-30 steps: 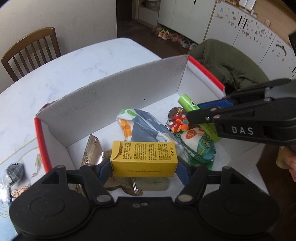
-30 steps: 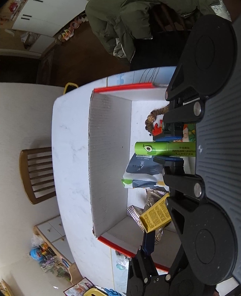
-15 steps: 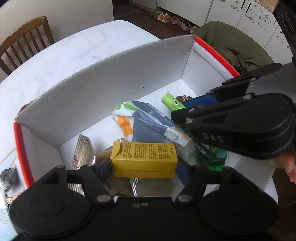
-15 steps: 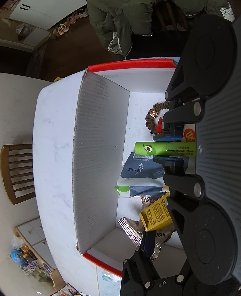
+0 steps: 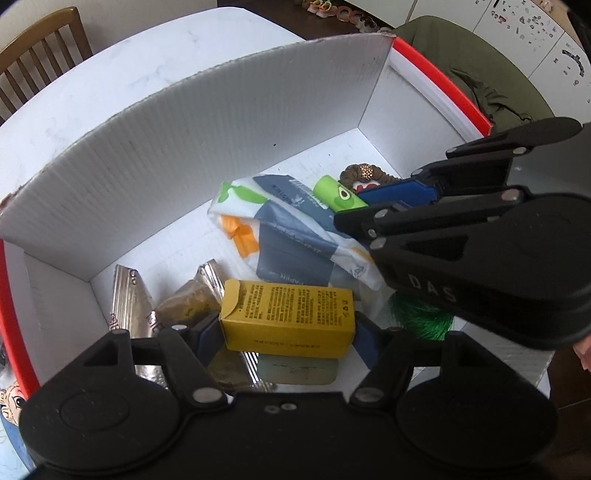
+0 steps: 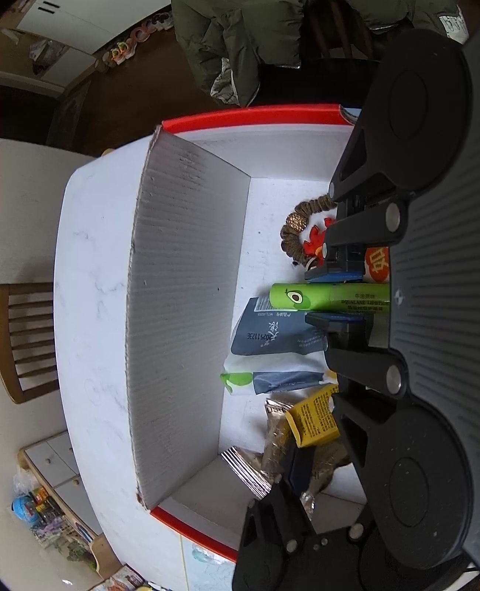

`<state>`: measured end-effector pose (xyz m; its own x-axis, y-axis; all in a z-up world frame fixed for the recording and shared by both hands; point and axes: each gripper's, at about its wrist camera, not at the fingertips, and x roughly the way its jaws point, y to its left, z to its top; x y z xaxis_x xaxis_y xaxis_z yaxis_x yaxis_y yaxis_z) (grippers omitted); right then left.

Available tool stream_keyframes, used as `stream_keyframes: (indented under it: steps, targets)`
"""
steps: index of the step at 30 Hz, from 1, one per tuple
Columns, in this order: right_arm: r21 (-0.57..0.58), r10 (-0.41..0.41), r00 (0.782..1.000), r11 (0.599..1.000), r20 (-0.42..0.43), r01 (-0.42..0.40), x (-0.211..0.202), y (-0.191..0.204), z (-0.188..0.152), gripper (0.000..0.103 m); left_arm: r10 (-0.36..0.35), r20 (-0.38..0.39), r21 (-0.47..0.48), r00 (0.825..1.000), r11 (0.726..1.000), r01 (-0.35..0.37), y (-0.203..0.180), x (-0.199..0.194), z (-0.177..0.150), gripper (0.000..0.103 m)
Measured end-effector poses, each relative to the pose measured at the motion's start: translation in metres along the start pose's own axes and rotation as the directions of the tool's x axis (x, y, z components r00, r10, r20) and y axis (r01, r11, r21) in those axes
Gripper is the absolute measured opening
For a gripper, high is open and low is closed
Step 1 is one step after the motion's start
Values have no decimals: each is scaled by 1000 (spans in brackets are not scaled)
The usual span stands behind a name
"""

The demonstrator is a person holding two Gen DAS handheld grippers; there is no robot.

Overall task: Organize objects
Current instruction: 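Open both grippers to release the yellow box and battery in the box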

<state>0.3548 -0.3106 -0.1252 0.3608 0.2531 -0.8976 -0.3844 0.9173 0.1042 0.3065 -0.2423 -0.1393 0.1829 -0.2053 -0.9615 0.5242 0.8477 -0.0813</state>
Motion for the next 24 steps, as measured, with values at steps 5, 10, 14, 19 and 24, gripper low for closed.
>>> stream_keyframes:
  steps: [5,10,14,19,24]
  targets:
    - [-1,6,1000,1000,7,-6,-4,0,-2,17,-1,3,-9,1000,1000,1,0,-2,-3,75]
    - [-8,5,1000,1000,16,-5,-9,-1,-6,22,8,17,-13,1000,1000,-8,-1,-7,-9,83]
    - [-4,13,999,1000,30,-13,-16,-1,-7,24,13,34,-20,999,1000,-12,2,-12,-2,85]
    - [-13,27,997,1000,70,-26,-36,0,-11,32,15,69,-42,998,999,-12,7,-25,-7,89]
    - [-11,36,994,999,107,-35,-56,1,-14,32,4,121,-58,993,998,3,11,-44,-15,90]
